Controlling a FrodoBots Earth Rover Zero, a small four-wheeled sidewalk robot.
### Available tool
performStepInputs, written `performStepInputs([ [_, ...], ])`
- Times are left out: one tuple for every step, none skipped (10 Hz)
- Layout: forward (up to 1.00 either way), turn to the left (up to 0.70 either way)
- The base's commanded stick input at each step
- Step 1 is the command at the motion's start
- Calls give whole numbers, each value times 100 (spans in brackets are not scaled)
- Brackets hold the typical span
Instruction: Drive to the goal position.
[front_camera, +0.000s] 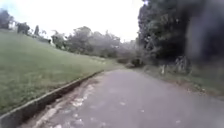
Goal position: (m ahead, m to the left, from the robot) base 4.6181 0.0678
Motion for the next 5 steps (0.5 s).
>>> performStepInputs([
  [100, -29],
  [100, -2],
  [100, 0],
  [100, 0],
  [100, 0],
])
